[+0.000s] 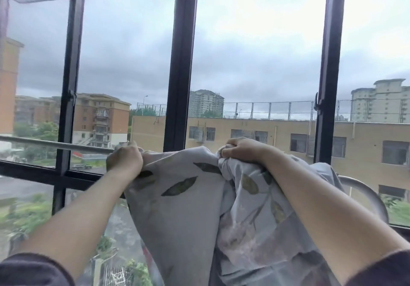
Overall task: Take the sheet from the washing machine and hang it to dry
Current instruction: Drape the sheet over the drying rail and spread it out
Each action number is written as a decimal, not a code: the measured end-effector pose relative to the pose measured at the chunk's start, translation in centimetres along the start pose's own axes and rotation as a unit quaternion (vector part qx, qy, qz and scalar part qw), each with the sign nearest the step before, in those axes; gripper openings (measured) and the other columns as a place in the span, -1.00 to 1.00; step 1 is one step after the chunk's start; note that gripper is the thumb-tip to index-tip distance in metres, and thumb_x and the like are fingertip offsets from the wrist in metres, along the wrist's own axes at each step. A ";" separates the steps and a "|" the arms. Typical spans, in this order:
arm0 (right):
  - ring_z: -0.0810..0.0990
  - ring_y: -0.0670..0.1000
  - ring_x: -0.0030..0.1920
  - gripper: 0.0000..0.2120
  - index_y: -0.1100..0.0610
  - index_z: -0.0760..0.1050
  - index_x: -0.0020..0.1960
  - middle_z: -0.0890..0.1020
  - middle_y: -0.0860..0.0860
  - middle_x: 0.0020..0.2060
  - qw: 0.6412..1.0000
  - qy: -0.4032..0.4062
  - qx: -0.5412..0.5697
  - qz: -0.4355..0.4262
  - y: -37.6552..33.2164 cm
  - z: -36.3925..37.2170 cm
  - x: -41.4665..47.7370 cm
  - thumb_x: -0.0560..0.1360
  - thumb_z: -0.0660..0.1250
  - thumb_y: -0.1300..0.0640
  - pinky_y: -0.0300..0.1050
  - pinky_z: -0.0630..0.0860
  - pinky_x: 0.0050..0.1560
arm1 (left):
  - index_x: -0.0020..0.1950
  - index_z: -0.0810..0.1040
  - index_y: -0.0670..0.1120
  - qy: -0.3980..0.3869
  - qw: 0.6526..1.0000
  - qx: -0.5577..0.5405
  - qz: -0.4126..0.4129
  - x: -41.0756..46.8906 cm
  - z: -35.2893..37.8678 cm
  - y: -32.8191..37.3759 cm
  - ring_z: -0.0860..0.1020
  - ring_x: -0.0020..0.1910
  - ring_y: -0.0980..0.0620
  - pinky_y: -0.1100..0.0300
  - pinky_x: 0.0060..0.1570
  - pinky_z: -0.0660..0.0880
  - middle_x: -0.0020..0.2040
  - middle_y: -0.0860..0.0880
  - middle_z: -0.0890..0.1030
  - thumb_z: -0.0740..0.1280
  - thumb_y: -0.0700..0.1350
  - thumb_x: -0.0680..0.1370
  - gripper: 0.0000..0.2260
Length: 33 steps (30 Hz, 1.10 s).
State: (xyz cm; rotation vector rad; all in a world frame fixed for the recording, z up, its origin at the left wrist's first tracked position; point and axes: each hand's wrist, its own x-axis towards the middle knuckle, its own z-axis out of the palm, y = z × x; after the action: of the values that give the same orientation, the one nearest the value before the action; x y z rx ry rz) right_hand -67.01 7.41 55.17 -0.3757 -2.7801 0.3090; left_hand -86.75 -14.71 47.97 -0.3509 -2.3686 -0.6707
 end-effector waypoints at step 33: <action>0.51 0.03 0.05 -0.68 -0.07 0.51 0.07 0.57 -0.07 0.03 0.935 0.027 -0.349 0.048 -8.7 3.7 1.1 0.41 0.20 -0.19 -0.12 0.40 -0.15 | 0.09 0.62 -0.01 0.003 0.993 -0.020 0.117 6.5 -4.3 -6.5 0.56 -0.23 -0.08 0.19 -0.32 0.44 -0.10 -0.12 0.64 0.20 -0.15 0.60 -0.78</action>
State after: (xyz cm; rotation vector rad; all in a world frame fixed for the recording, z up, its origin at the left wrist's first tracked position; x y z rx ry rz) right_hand -71.19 -1.06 54.26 -0.6642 -2.7310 -0.6834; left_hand -92.13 -21.99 52.54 -0.6322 -2.2652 -0.6067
